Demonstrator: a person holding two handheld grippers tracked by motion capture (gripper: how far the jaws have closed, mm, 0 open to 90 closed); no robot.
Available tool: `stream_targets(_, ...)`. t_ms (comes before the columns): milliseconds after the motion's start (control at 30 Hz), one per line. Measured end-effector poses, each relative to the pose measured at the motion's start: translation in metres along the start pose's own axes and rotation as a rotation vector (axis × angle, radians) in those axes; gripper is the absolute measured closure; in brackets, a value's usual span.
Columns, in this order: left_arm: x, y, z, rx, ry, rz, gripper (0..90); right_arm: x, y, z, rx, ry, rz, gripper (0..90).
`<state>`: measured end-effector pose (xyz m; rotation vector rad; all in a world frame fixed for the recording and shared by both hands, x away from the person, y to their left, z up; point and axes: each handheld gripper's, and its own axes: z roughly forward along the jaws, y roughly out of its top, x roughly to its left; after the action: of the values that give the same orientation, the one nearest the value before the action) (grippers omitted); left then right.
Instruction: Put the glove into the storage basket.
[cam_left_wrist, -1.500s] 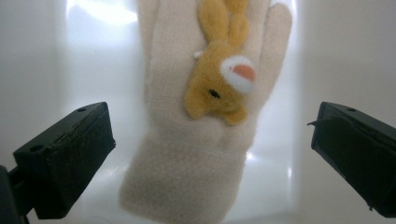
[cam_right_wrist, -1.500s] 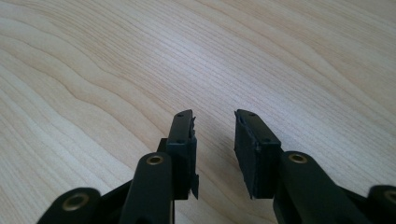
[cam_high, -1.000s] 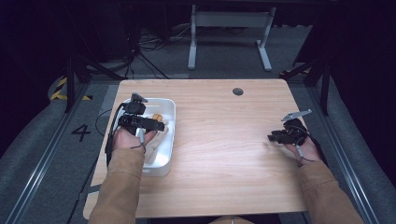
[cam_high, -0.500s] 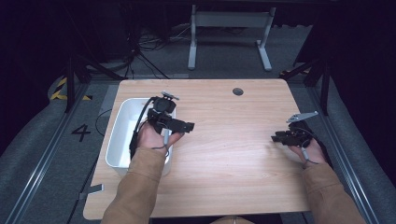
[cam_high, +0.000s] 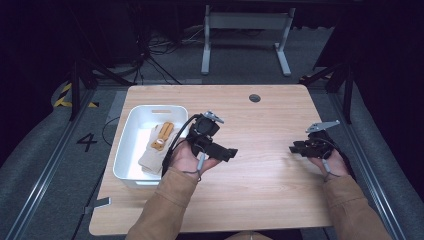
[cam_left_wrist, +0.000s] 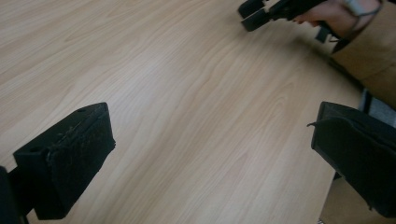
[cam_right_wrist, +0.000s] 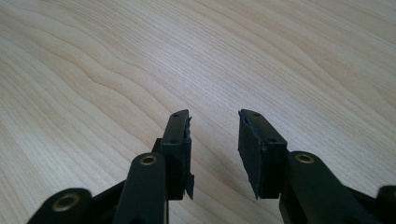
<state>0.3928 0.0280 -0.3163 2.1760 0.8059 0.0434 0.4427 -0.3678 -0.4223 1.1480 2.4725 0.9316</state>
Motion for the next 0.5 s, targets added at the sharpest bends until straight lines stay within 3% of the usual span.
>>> stream_targets(133, -0.010, -0.002, 0.011, -0.018, -0.053, 0.046, 0.0, 0.004, 0.002, -0.002, -0.012, 0.013, -0.016, 64.1)
stream_targets(233, -0.009, -0.006, 0.021, -0.004, -0.062, 0.042, 0.0, 0.005, 0.003, -0.002, -0.015, 0.016, -0.019, 64.2)
stream_targets(333, -0.004, -0.014, 0.034, 0.001, -0.097, 0.024, 0.0, 0.005, 0.002, -0.001, -0.012, 0.022, -0.027, 64.2)
stream_targets(367, -0.002, -0.021, 0.040, -0.020, -0.118, 0.018, 0.0, 0.005, 0.002, -0.003, -0.020, 0.024, -0.027, 64.2)
stream_targets(500, -0.003, -0.029, 0.050, -0.028, -0.107, 0.044, 0.0, 0.003, 0.001, -0.006, -0.037, 0.028, -0.015, 64.2)
